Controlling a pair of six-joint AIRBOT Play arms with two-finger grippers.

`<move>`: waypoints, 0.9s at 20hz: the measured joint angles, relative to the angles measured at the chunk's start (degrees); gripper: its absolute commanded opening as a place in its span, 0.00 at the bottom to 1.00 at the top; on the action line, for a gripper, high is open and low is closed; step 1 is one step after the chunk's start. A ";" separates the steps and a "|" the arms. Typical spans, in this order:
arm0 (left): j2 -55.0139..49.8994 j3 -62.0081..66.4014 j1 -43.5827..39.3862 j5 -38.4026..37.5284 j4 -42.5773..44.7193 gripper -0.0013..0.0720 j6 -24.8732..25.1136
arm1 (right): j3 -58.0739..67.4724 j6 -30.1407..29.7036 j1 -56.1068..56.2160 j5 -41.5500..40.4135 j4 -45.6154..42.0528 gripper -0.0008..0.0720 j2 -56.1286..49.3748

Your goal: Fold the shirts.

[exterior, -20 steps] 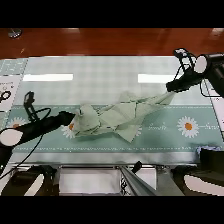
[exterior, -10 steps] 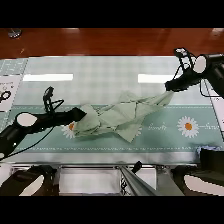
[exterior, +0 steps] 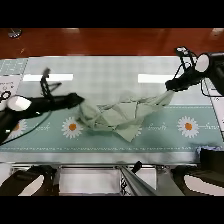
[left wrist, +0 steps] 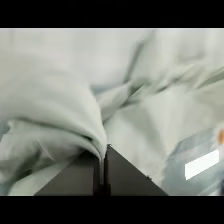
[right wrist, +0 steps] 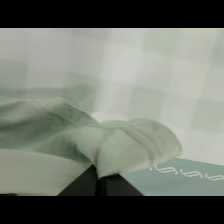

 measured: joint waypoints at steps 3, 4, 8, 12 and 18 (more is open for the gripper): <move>8.68 9.46 5.79 -1.16 1.51 0.05 0.46 | 1.49 -0.87 0.00 0.72 -2.14 0.03 4.70; 12.11 13.05 8.48 -1.33 2.73 0.05 0.59 | 2.29 -1.07 0.00 0.76 -2.89 0.03 6.99; 24.15 24.61 18.71 0.96 7.58 0.05 0.92 | 7.17 -1.46 0.00 -0.13 -4.92 0.03 17.73; 33.29 29.79 25.90 1.77 11.69 0.05 1.01 | 14.05 -1.57 0.00 -2.14 -5.95 0.03 26.86; 38.64 31.28 29.66 -8.79 17.16 0.05 0.96 | 19.26 -1.60 0.00 3.67 -8.79 0.03 33.20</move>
